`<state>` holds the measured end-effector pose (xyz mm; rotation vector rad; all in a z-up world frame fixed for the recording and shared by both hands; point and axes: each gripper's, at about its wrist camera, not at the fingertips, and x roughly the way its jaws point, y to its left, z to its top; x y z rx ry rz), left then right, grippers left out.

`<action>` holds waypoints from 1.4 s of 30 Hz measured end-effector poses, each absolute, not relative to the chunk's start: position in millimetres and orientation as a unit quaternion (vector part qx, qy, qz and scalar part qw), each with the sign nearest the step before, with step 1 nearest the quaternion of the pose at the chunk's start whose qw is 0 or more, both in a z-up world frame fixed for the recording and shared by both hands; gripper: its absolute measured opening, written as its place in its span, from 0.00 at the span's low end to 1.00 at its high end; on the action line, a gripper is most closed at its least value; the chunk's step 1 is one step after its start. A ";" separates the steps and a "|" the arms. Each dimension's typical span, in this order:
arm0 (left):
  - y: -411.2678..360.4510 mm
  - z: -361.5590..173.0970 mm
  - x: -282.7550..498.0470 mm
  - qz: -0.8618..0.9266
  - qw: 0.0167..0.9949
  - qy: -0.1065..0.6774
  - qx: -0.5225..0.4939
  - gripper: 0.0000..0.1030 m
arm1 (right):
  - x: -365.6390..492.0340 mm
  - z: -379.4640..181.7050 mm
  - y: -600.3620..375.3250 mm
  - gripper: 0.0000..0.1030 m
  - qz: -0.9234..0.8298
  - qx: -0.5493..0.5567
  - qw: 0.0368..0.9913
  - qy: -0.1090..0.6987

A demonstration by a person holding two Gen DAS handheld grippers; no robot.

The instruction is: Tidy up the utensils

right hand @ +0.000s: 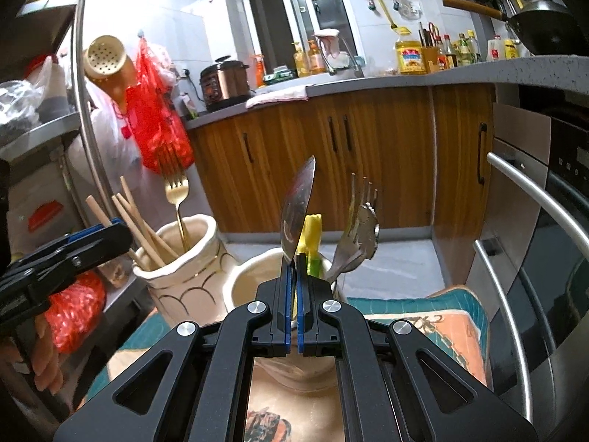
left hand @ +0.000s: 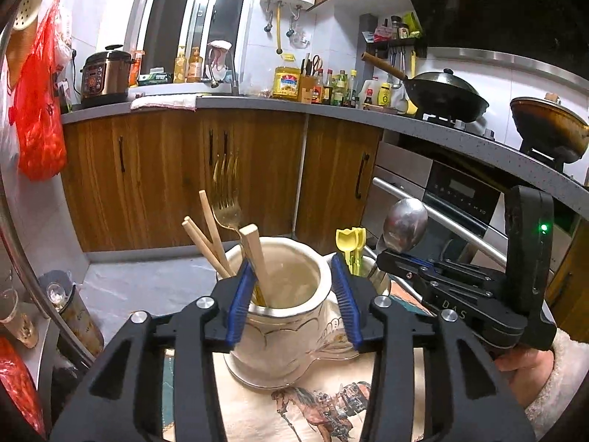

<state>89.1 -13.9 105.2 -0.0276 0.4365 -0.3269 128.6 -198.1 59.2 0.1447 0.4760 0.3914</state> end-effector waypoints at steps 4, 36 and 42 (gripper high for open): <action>-15.2 112.0 80.5 -0.161 0.965 0.206 -0.004 0.55 | 129.3 59.0 -202.9 0.20 0.187 0.079 0.950 0.237; 17.2 73.8 8.8 -0.056 0.978 0.199 0.029 0.94 | 26.5 54.1 -211.9 0.82 0.151 0.003 0.967 0.206; 16.2 71.2 10.6 -0.069 0.975 0.210 0.008 0.95 | 21.8 54.1 -210.3 0.93 0.145 -0.008 0.970 0.194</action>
